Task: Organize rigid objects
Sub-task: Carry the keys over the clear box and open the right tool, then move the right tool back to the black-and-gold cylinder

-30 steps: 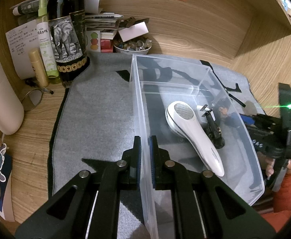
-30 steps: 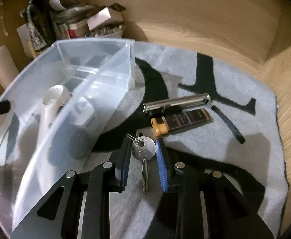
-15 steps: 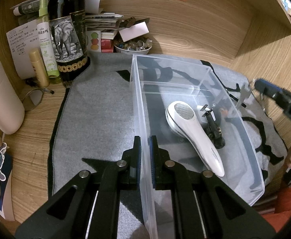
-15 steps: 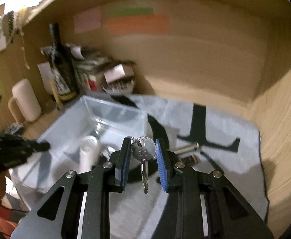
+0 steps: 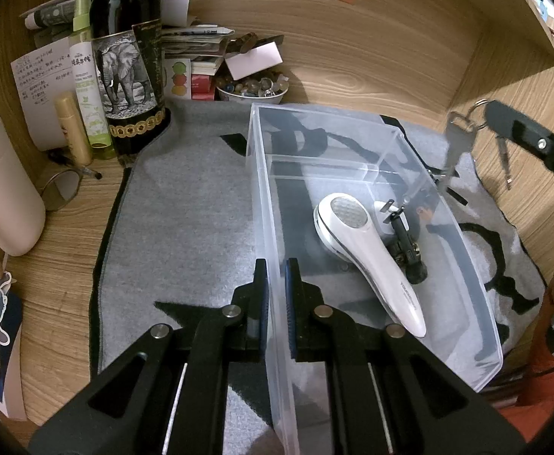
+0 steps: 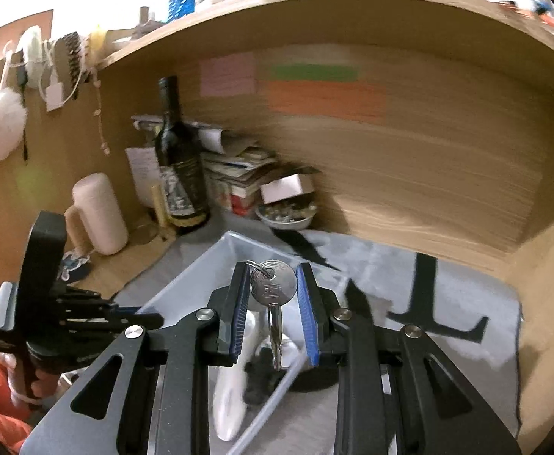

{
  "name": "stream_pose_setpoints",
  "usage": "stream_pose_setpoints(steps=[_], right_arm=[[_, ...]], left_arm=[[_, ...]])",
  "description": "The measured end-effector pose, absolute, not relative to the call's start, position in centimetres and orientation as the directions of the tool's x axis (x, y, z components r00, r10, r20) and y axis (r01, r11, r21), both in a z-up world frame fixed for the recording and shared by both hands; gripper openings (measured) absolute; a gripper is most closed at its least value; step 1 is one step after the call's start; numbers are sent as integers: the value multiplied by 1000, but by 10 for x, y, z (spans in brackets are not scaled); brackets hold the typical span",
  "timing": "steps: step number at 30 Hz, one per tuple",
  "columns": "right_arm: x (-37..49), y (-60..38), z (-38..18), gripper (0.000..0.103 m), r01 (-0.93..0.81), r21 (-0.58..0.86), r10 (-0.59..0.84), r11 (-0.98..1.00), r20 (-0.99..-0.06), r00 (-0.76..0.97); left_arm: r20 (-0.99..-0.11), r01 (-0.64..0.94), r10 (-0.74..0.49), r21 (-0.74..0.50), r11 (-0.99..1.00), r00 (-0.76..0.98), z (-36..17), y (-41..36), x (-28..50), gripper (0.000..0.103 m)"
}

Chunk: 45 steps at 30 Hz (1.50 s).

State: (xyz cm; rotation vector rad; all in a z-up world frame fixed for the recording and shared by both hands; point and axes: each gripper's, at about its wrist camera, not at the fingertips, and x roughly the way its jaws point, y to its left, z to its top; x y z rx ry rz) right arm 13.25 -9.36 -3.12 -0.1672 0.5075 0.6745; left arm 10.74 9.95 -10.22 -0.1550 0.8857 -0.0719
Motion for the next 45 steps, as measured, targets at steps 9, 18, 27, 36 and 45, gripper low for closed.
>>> stream_pose_setpoints(steps=[9, 18, 27, 36, 45], right_arm=[[154, -65, -65, 23, -642, 9, 515, 767, -606, 606], [174, -57, -93, 23, -625, 18, 464, 781, -686, 560], [171, -58, -95, 34, -627, 7, 452, 779, -699, 554], [162, -65, -80, 50, -622, -20, 460, 783, -655, 600], [168, -117, -56, 61, -499, -45, 378, 865, -595, 709]], left_arm=[[-765, -1, -129, -167, 986, 631, -102, 99, 107, 8], [-766, -2, -131, -171, 985, 630, -101, 98, 108, 8], [-768, -1, -132, -171, 985, 627, -103, 98, 109, 8], [-769, -1, -133, -171, 985, 625, -103, 98, 110, 8], [-768, 0, -135, -174, 985, 626, -103, 99, 110, 9]])
